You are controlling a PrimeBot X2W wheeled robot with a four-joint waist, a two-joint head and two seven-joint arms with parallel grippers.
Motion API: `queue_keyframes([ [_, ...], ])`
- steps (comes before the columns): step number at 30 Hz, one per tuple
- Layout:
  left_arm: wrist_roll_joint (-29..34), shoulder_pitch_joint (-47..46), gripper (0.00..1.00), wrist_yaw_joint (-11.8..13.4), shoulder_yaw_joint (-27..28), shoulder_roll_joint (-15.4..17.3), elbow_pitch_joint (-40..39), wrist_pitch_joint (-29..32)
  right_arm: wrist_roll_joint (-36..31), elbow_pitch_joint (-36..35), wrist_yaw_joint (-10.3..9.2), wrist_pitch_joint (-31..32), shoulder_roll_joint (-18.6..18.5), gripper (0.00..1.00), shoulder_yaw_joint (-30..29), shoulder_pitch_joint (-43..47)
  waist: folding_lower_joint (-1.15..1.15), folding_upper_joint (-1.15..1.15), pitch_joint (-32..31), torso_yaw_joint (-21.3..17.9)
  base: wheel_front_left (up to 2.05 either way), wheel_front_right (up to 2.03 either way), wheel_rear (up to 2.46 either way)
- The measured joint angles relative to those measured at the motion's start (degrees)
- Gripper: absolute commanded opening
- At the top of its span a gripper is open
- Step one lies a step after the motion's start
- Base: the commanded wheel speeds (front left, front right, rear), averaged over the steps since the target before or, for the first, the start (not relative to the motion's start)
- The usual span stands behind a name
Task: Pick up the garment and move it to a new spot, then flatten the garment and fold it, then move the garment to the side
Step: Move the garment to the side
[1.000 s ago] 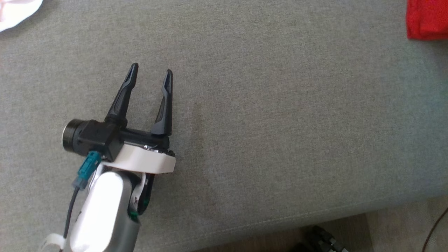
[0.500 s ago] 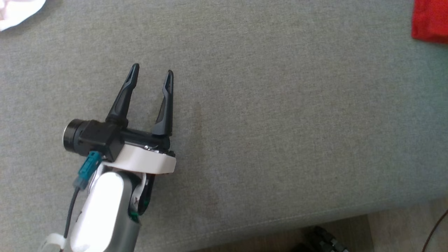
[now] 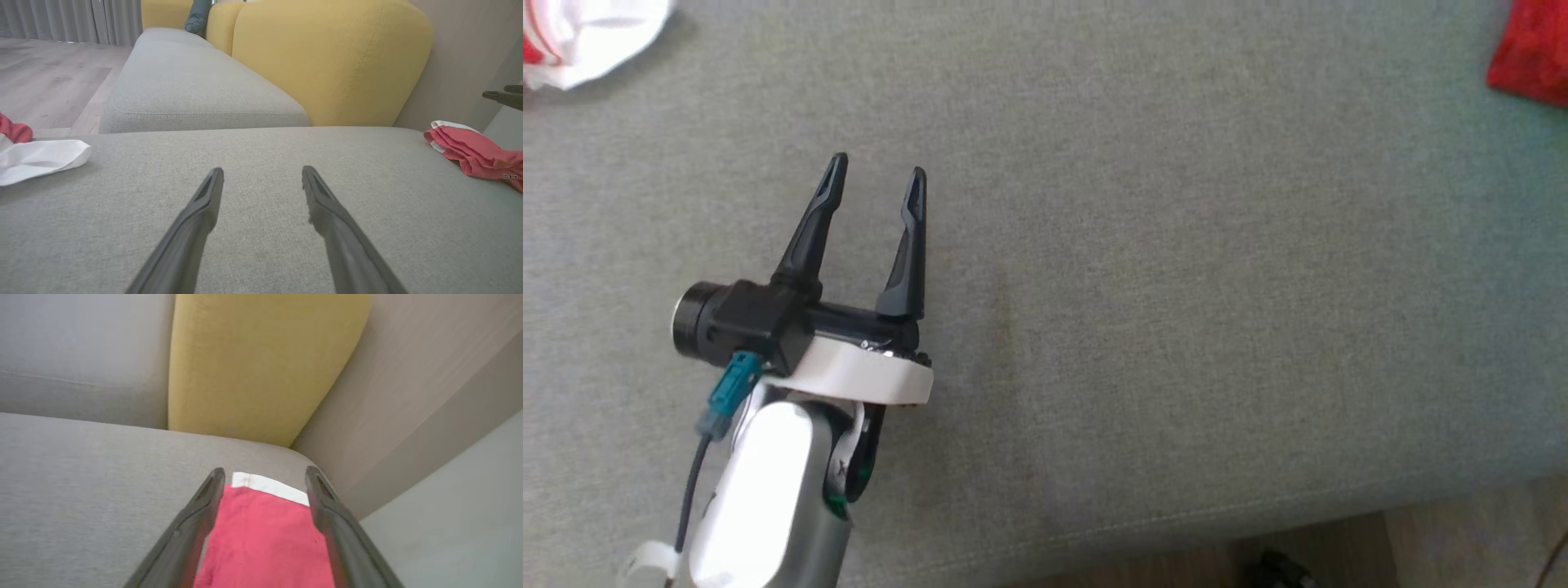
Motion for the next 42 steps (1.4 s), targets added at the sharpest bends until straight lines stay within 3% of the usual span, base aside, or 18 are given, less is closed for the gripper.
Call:
queue_keyframes([
  [8, -1.72, 0.69, 1.0, 0.54, 2.14, -0.41, 2.0, -0.37, 7.56, 1.04, 0.0, -7.73, 4.99, 1.0, 6.67, 1.64, 0.0, 0.0, -6.24, 1.51, 0.0, 0.0, 0.0],
  [16, -3.12, 5.38, 1.0, 2.05, 4.26, -0.82, 3.9, -0.38, 16.78, -1.55, 0.0, -13.12, 8.82, 1.0, 12.94, 12.31, 0.0, 0.0, -14.32, 4.19, 0.0, 0.0, 0.0],
  [31, -4.11, 14.01, 1.0, 3.11, 5.36, -0.89, 5.43, -0.38, 24.49, -23.1, 0.0, -15.06, 14.6, 1.0, 14.1, 43.58, -0.01, 0.0, -24.61, 8.94, 0.0, 0.0, 0.0],
  [42, -5.11, 15.67, 1.0, 3.39, 3.81, -0.89, 5.66, -0.38, 29.17, -32.7, 0.0, -15.05, 15.1, 1.0, 17.55, 54.45, -0.01, 0.0, -25.51, 8.88, 0.0, 0.0, 0.0],
])
